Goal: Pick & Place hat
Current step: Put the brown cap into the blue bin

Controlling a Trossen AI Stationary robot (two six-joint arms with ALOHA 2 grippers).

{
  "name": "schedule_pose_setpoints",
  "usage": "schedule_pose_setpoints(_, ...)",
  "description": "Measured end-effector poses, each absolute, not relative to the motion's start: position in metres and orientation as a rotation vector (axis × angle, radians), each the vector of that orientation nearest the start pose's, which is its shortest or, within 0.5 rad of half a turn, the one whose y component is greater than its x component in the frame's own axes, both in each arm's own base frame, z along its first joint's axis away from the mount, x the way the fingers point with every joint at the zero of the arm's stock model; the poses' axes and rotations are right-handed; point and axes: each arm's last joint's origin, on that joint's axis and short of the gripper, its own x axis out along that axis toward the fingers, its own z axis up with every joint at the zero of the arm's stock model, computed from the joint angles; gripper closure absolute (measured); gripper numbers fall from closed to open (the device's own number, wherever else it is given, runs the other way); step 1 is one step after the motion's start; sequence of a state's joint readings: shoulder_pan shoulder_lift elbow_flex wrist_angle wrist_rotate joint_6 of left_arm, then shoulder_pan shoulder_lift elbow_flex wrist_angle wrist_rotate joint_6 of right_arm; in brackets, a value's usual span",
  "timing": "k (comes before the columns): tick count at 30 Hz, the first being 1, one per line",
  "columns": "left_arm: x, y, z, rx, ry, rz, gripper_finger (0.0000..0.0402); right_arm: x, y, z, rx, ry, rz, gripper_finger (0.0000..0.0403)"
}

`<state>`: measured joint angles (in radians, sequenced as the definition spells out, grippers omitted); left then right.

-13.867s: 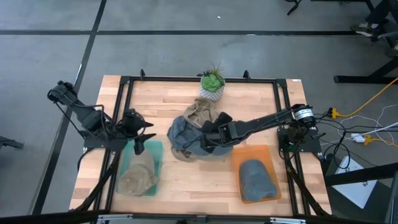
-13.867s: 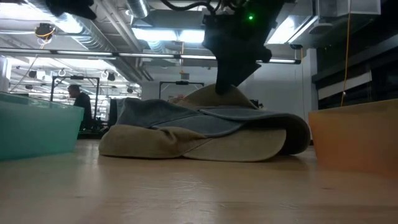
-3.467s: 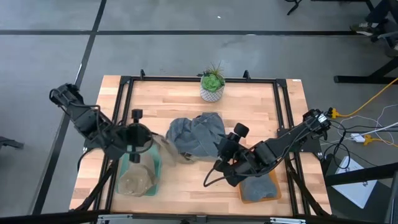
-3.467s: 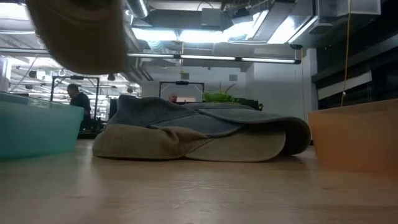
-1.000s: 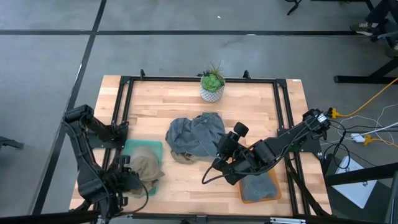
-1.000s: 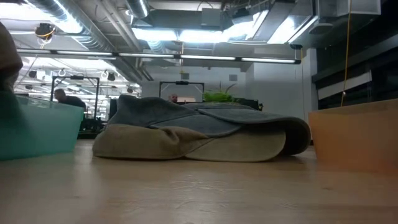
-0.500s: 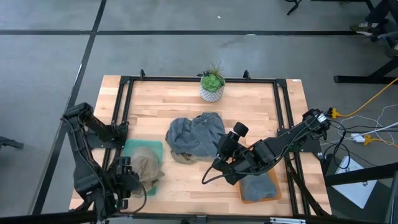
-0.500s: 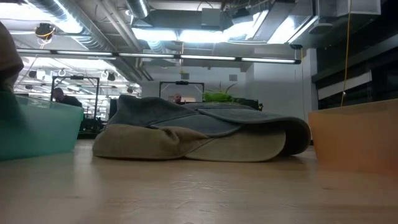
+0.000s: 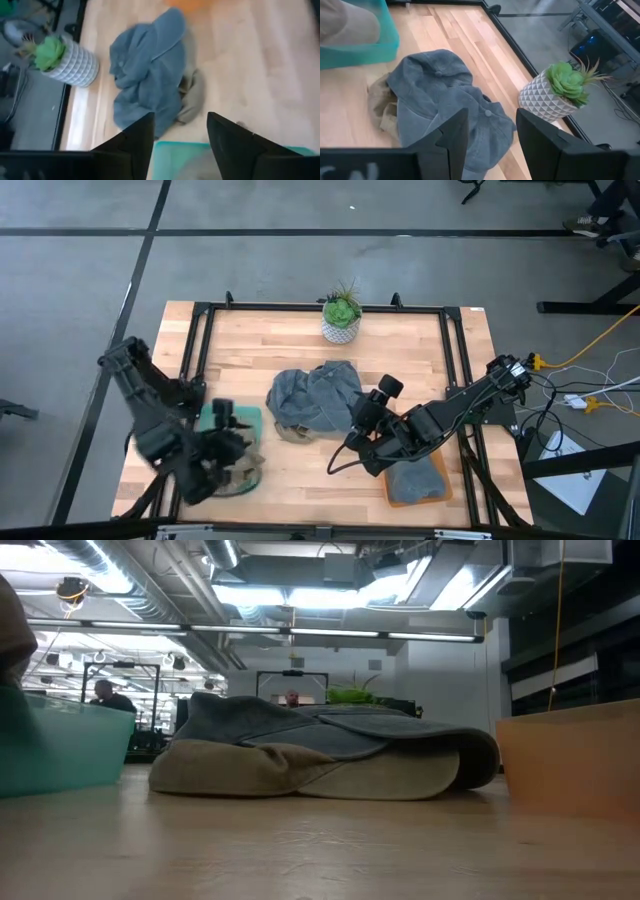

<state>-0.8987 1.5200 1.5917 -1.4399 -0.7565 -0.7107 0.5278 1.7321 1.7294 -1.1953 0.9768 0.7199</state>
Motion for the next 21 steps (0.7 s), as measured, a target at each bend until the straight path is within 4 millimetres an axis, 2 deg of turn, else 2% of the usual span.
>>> schedule_pose_setpoints(5, 0.213, -0.175, 0.347, 0.343, 1.007, 0.216, 0.0279, 0.303, 0.149, 0.345, -0.163, 0.671, -0.662, 0.0240)
schedule_pose_setpoints(12, 0.245, -0.159, 0.325, 0.239, 1.099, 0.149, 0.0389, 0.303, 0.149, 0.345, -0.167, 0.676, -0.661, 0.0240)
schedule_pose_setpoints(21, 0.248, -0.156, 0.282, 0.140, 1.214, 0.125, 0.0399, 0.303, 0.150, 0.344, -0.151, 0.698, -0.640, 0.0240)
